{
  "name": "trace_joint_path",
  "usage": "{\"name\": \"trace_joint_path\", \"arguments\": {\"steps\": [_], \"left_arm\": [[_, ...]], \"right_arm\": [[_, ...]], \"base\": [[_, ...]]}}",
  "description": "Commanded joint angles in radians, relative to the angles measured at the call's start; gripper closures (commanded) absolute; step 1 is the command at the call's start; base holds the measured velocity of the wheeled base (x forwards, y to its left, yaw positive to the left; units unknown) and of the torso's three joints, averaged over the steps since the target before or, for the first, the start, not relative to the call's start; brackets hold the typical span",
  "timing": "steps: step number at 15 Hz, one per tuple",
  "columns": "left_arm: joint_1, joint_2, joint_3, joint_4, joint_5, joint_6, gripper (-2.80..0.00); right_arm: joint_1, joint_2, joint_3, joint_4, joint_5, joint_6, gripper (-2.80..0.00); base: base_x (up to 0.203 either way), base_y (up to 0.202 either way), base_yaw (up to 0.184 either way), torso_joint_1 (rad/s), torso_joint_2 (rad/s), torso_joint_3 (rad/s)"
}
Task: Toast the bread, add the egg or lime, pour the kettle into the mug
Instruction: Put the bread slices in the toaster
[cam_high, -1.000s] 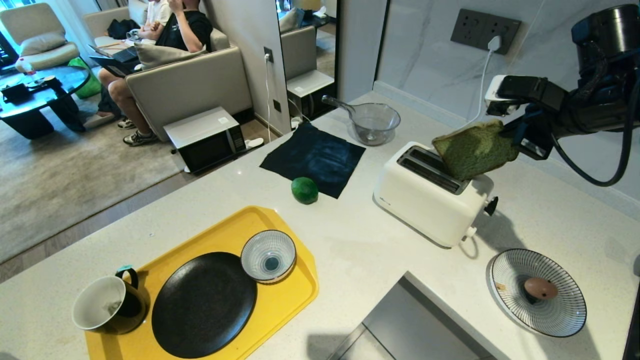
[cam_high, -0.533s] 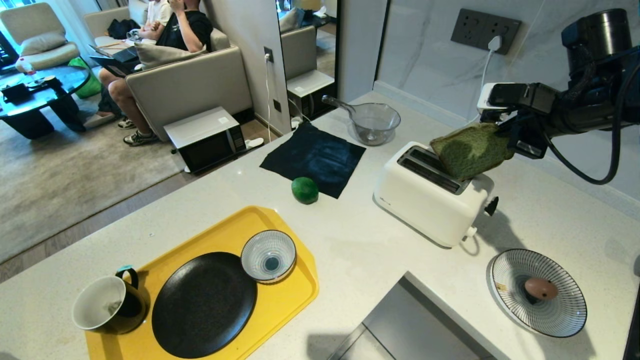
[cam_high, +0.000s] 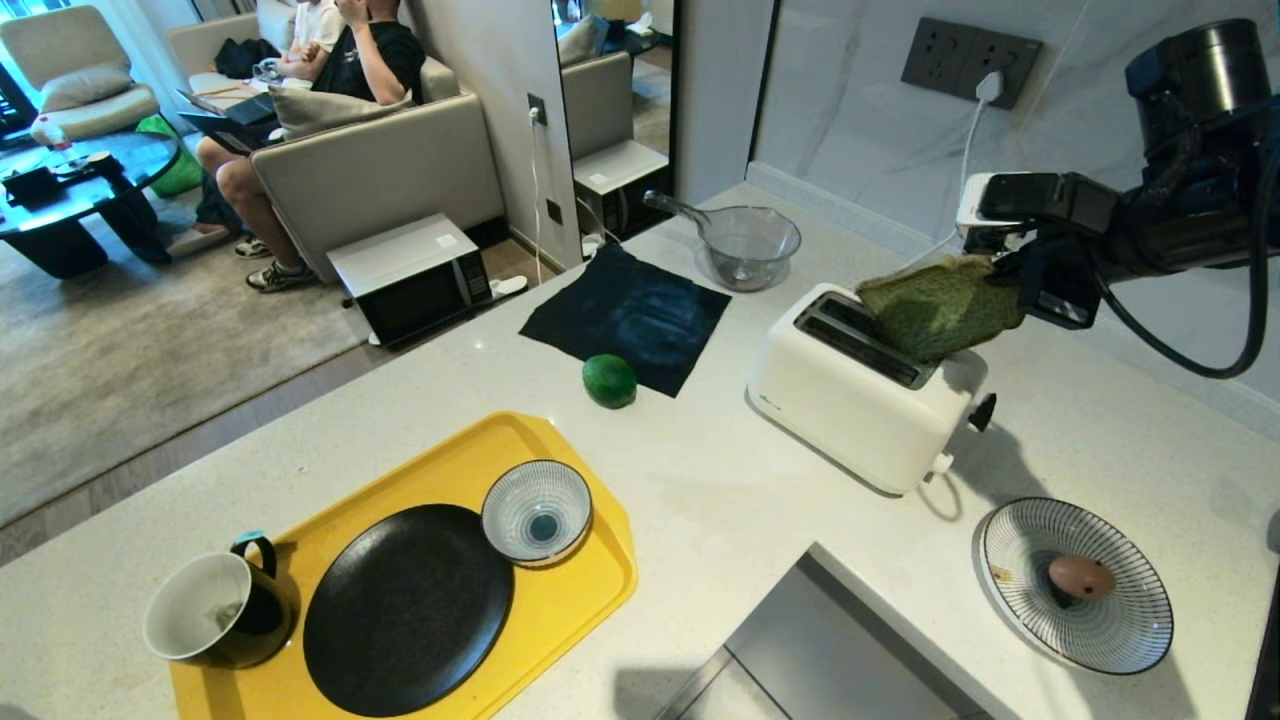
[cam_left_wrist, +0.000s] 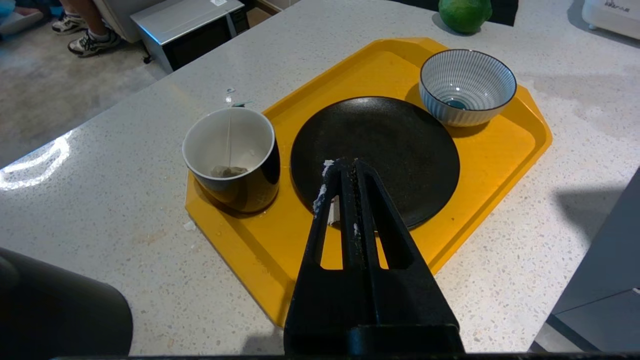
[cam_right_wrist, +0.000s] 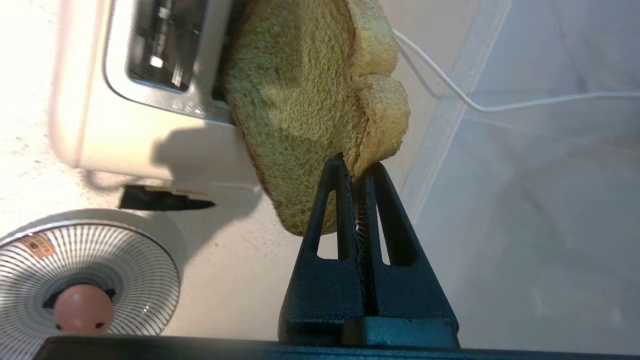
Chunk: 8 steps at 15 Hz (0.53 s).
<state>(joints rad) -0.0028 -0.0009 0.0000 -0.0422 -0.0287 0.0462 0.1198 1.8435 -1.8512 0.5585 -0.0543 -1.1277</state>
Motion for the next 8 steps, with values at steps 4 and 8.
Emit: {"name": "trace_joint_path", "arguments": {"steps": [4,8], "left_arm": [[0.000,-0.001,0.017,-0.001,0.004,-0.029,0.00],[0.001,-0.001,0.017,-0.001,0.004,-0.029,0.00]], "right_arm": [[0.036,0.000,0.036,0.002,-0.001,-0.006,0.00],[0.037,0.037,0.015,0.001,-0.006,-0.005,0.00]], "base": [[0.000,0.000,0.000,0.000,0.00,0.000],[0.000,0.000,0.000,0.000,0.00,0.000]]}}
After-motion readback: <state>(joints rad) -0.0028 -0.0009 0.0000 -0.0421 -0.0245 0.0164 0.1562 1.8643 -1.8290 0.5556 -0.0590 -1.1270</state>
